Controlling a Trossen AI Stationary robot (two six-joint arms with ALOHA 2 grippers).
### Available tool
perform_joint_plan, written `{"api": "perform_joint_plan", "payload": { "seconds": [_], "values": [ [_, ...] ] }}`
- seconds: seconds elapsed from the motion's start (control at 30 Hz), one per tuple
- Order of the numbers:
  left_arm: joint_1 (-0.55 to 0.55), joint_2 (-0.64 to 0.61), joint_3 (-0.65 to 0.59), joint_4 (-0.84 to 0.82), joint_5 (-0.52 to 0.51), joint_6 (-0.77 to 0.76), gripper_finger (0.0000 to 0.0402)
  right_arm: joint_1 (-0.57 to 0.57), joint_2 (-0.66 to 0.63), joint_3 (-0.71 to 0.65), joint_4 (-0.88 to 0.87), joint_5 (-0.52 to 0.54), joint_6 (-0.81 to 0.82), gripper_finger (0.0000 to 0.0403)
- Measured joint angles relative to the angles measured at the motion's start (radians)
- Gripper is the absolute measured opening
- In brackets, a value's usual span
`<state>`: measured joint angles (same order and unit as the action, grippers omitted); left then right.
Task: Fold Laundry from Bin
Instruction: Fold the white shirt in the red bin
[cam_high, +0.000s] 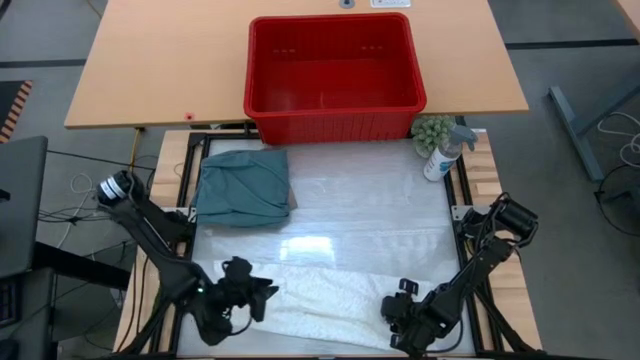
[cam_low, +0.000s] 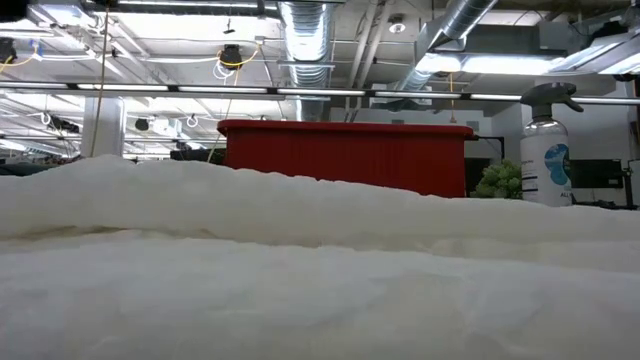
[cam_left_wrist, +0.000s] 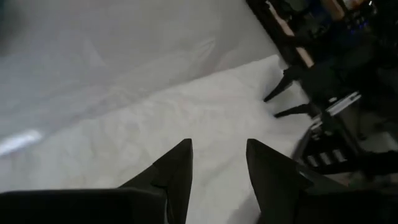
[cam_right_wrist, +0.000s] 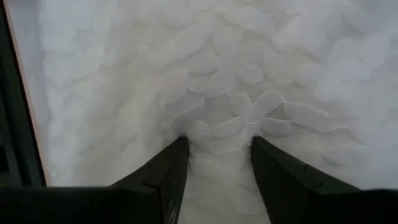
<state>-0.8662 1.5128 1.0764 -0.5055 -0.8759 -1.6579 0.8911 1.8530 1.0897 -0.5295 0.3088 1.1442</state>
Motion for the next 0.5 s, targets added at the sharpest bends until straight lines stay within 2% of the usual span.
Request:
{"api": "perform_joint_plan", "payload": {
  "seconds": [0.07,0.3,0.5],
  "values": [
    [0.021,0.031,0.0,0.018,0.012,0.062,0.0139,-0.003,0.0,0.0,0.004,0.0,0.045,0.0205],
    [0.087,0.148,0.0,0.135,0.18,0.294,0.0139,-0.006,0.0,0.0,0.008,0.002,0.133,0.0205],
    [0.105,0.245,0.0,0.231,0.248,0.403,0.0139,-0.008,0.0,0.0,0.009,0.004,0.166,0.0205]
  ]
}}
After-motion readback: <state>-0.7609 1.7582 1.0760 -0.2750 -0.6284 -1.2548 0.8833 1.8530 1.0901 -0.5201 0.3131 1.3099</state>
